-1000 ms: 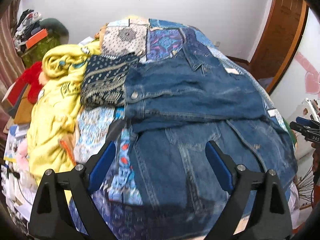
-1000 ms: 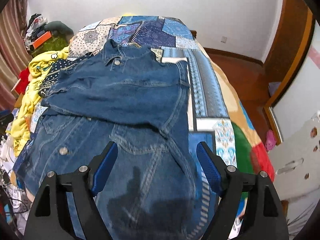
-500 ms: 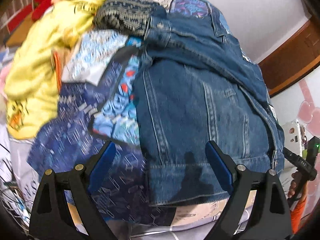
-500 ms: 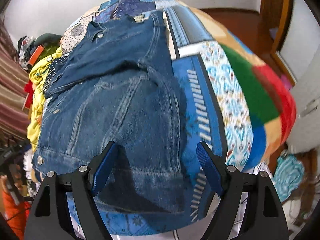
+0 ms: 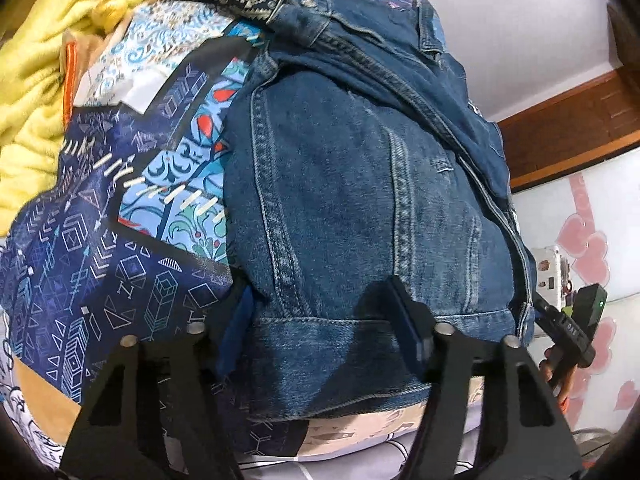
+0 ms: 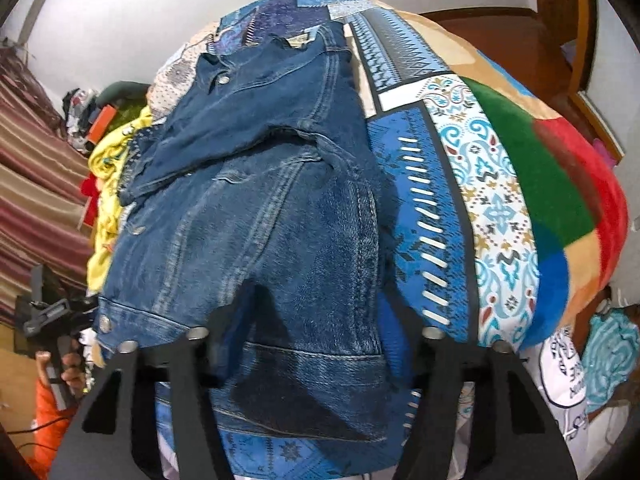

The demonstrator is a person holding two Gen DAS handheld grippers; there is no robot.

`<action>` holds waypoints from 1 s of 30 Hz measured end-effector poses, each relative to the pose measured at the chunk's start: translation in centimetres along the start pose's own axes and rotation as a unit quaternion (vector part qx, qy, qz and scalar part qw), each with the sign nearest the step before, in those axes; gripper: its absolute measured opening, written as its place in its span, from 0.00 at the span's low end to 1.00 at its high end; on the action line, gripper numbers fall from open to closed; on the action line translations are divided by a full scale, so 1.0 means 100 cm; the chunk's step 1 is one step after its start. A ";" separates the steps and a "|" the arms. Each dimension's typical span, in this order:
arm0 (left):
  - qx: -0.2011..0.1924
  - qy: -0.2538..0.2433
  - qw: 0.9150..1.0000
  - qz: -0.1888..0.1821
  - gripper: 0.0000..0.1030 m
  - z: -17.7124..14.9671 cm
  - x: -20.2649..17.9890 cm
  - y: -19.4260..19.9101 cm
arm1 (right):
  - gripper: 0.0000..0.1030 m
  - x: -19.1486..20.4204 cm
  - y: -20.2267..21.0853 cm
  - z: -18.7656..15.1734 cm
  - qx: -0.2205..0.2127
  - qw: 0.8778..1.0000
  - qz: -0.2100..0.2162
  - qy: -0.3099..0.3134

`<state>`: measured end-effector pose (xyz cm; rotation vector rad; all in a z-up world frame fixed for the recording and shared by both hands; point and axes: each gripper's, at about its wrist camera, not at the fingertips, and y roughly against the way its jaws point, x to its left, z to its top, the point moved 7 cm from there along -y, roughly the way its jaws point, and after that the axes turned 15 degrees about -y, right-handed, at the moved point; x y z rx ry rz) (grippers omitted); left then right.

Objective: Fold large clothes
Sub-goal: 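Grasp the jacket hem with the left gripper and lift it toward the collar, then grasp the jacket hem with both grippers and lift it up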

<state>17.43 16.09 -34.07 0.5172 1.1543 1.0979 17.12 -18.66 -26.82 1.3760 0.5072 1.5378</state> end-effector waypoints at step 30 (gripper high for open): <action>-0.022 -0.020 0.996 0.088 0.55 0.032 0.015 0.030 | 0.09 0.075 0.012 0.050 -0.046 0.991 0.051 0.115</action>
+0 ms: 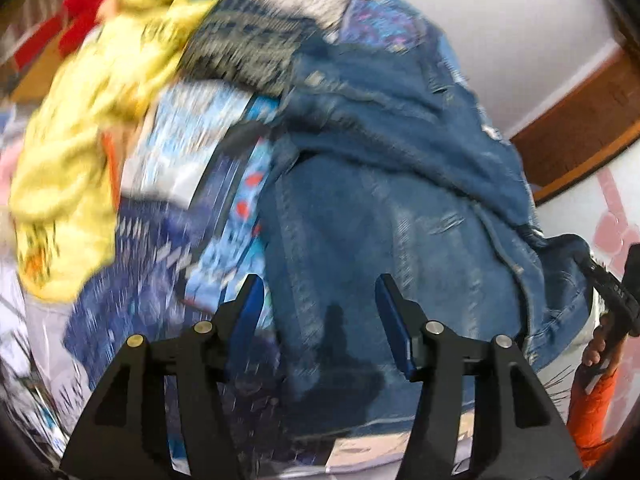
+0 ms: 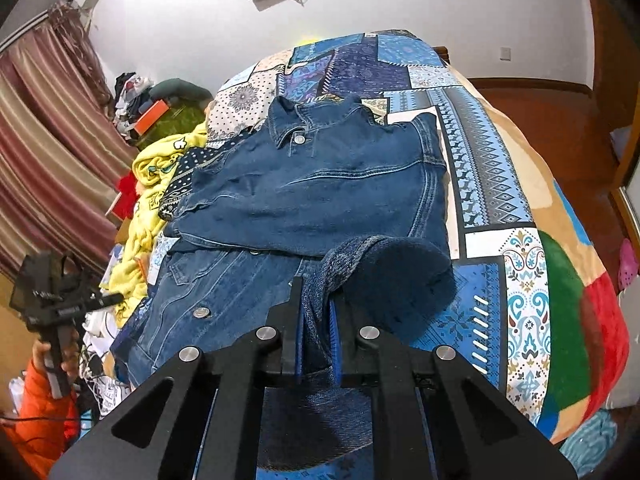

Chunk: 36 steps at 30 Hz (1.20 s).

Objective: Fold large clothes
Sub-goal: 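Grasp the jacket hem with both grippers and lift it up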

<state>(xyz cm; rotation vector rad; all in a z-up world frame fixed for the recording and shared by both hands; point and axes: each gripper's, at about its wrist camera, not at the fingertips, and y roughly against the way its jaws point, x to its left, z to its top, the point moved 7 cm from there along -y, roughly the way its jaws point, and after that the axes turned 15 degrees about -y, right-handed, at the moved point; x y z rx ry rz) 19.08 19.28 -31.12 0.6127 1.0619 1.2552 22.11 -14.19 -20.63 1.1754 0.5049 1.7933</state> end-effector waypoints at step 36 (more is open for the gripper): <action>-0.199 -0.053 0.979 0.007 0.12 0.200 -0.035 0.067 | 0.08 0.027 0.006 0.123 -0.106 0.994 0.014 0.006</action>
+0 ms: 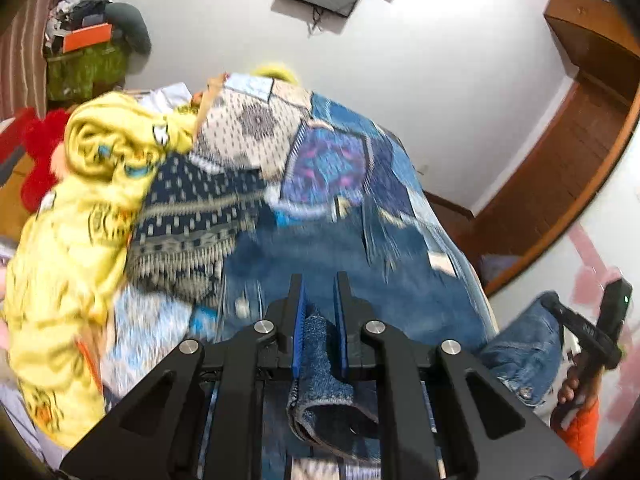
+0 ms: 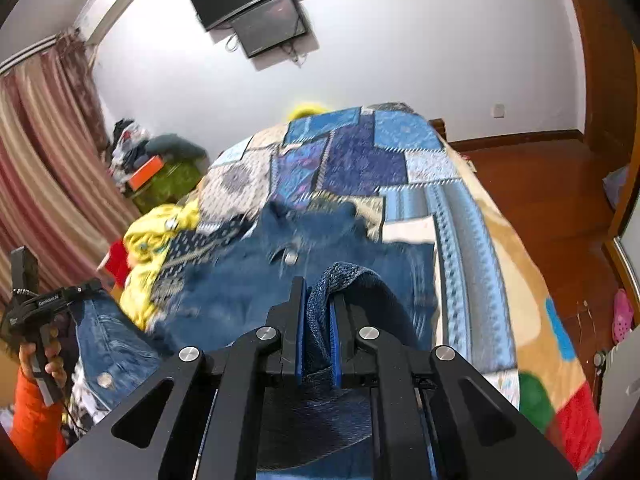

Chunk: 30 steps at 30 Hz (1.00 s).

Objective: Fold large clothes
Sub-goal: 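Grasp the jacket hem with both grippers and lift it up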

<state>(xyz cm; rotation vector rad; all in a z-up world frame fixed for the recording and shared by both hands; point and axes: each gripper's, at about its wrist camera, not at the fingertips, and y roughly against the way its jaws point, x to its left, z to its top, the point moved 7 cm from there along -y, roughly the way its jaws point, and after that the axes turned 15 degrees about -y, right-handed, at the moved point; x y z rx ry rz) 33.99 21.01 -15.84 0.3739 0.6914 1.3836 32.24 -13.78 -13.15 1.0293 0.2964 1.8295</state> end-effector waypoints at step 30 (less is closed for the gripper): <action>0.135 -0.048 0.985 0.100 0.11 -0.020 0.074 -0.153 | 0.27 -0.098 -0.141 0.021 0.113 0.985 -0.131 -0.027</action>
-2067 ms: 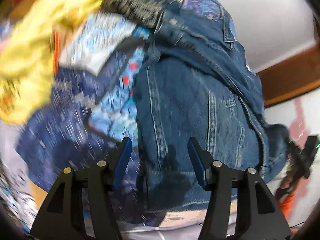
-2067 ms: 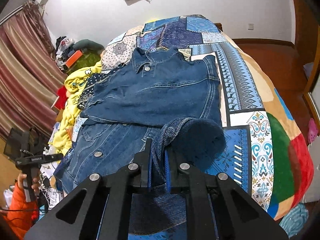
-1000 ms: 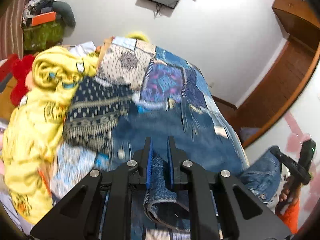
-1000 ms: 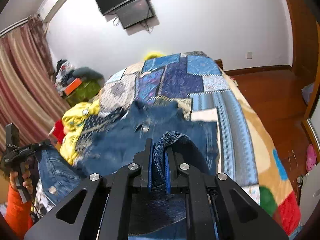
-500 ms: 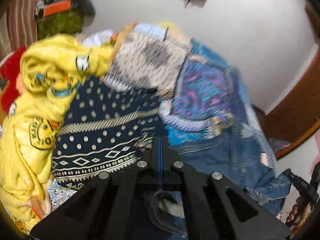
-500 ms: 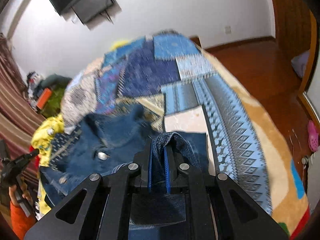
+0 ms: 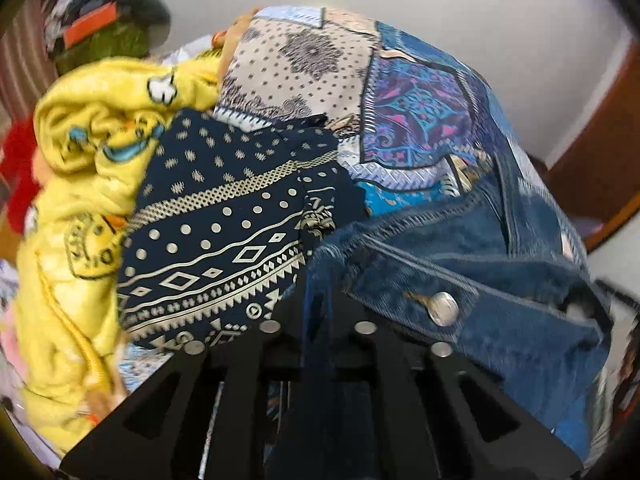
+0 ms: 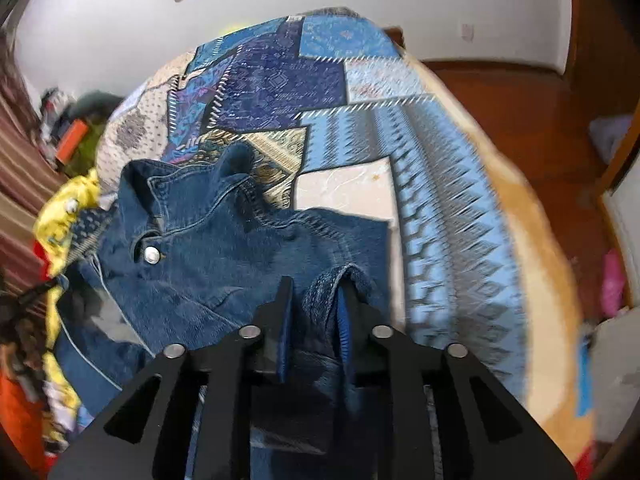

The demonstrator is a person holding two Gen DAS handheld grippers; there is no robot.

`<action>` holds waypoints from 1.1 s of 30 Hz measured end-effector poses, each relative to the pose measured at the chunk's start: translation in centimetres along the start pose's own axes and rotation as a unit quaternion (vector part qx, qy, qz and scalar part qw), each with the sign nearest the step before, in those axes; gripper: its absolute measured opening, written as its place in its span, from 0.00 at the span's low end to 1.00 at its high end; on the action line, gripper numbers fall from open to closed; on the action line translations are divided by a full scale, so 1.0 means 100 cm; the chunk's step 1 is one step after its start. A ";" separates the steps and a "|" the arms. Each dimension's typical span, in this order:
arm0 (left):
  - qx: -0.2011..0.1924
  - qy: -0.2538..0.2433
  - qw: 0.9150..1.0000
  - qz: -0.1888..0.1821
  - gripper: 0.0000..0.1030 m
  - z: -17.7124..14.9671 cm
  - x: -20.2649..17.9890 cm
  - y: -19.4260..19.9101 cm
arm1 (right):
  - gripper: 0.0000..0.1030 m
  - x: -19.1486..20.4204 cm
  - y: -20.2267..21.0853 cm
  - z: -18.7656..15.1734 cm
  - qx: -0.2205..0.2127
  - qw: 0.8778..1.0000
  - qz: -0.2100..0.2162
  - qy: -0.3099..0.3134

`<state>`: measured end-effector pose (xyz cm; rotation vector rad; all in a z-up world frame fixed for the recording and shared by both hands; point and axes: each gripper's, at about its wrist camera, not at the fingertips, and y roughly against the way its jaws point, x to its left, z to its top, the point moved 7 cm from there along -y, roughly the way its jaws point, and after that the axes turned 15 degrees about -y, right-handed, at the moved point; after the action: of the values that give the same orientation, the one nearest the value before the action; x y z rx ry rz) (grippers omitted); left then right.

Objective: Fold large clothes
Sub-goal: 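Grasp the jacket hem with both grippers and lift it up, then carry the hem over the jacket body toward the collar with both grippers, release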

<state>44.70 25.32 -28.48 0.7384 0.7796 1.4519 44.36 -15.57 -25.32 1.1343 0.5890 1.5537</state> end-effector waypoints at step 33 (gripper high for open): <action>0.031 -0.127 0.991 -0.017 0.94 -0.040 -0.118 -0.028 | 0.65 0.077 -0.019 -0.094 0.036 0.992 0.009 0.119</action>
<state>43.34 13.46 -32.86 0.9318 0.6389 1.2770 37.14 -6.05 -28.14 1.0166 0.8011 1.7087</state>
